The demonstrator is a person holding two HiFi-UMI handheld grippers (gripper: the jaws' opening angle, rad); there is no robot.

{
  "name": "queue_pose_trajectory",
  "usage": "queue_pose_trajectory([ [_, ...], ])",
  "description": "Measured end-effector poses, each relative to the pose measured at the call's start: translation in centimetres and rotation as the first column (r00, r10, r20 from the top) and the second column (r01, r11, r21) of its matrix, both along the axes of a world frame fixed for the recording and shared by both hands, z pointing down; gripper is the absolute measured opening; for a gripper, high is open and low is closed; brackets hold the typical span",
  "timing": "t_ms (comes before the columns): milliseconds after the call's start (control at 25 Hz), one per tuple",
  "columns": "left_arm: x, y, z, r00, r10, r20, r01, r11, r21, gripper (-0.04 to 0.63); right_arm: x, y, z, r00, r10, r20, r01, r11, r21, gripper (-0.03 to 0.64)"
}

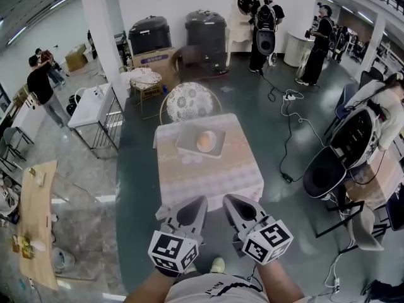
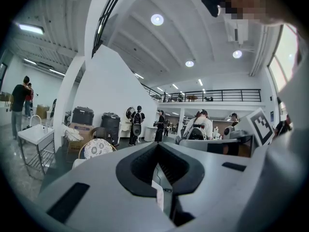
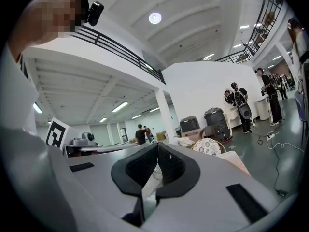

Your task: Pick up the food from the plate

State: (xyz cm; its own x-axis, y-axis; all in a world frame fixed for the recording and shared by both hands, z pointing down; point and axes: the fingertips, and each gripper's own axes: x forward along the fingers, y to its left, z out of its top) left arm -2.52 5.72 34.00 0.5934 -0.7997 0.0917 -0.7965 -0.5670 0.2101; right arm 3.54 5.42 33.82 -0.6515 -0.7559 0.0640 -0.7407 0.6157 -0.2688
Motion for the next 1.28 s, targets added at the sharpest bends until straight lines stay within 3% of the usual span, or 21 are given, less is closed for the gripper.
queue_pose_trajectory([
  [560,2.9,-0.9,-0.5,0.999,-0.033,0.02,0.033,0.999,0.024,0.006,3.0,-0.8,0.0,1.0,-0.025,-0.001,0.025,1.0,0.01,0.016],
  [1280,3.3,-5.1,1.3,0.999,-0.037,0.031,0.038,0.999,-0.007,0.006,3.8,-5.0,1.9,1.0,-0.005,-0.002,0.005,1.0,-0.021,0.016],
])
